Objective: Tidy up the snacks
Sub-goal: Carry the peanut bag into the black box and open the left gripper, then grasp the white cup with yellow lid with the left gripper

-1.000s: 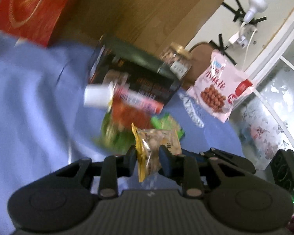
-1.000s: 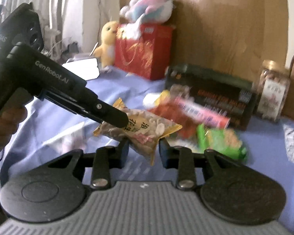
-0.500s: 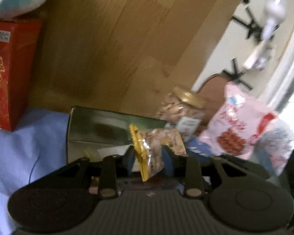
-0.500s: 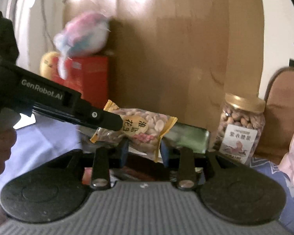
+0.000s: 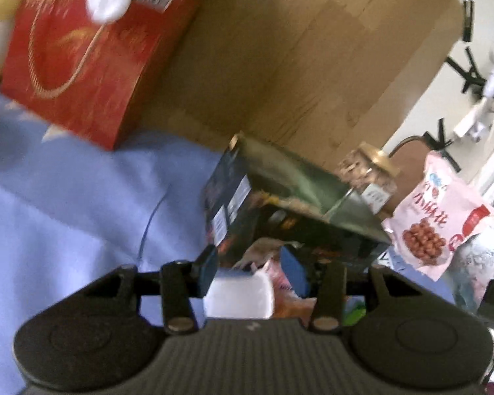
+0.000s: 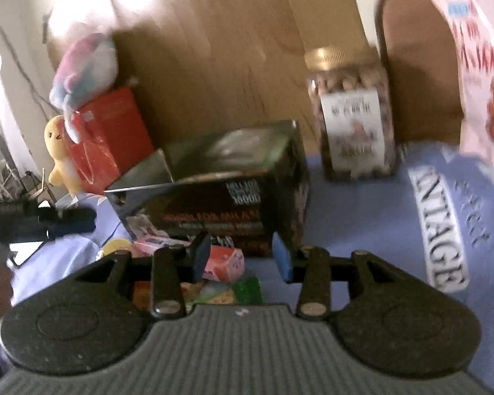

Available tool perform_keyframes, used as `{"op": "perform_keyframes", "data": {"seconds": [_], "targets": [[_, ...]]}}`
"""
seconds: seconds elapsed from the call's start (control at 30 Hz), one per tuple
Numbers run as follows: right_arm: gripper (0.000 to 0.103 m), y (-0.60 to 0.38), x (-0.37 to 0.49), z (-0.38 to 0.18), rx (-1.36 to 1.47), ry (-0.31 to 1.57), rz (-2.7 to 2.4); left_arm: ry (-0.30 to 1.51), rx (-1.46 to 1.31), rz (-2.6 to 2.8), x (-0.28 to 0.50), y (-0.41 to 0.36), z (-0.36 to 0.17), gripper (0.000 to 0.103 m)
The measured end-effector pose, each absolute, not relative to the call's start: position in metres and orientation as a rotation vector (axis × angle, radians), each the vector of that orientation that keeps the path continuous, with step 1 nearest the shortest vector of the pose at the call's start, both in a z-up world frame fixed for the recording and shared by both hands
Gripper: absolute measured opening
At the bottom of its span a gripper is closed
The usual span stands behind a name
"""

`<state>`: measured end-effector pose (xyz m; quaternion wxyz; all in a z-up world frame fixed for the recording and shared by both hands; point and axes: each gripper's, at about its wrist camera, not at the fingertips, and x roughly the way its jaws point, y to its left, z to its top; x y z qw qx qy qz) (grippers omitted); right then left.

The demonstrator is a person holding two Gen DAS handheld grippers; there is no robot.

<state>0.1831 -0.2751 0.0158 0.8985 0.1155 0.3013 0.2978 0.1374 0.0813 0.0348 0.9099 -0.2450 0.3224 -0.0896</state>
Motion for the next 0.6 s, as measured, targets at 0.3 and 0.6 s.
{"op": "perform_keyframes", "data": {"seconds": [0.3,0.6], "targets": [[0.045,-0.254,0.197,-0.007,0.380,0.783,0.685,0.698,-0.480,-0.177,0.148,0.069,0.021,0.046],[0.046,-0.271,0.110,0.029,0.080,0.588,0.625,0.655,-0.575,-0.212,0.098,0.085,0.029,0.046]]}}
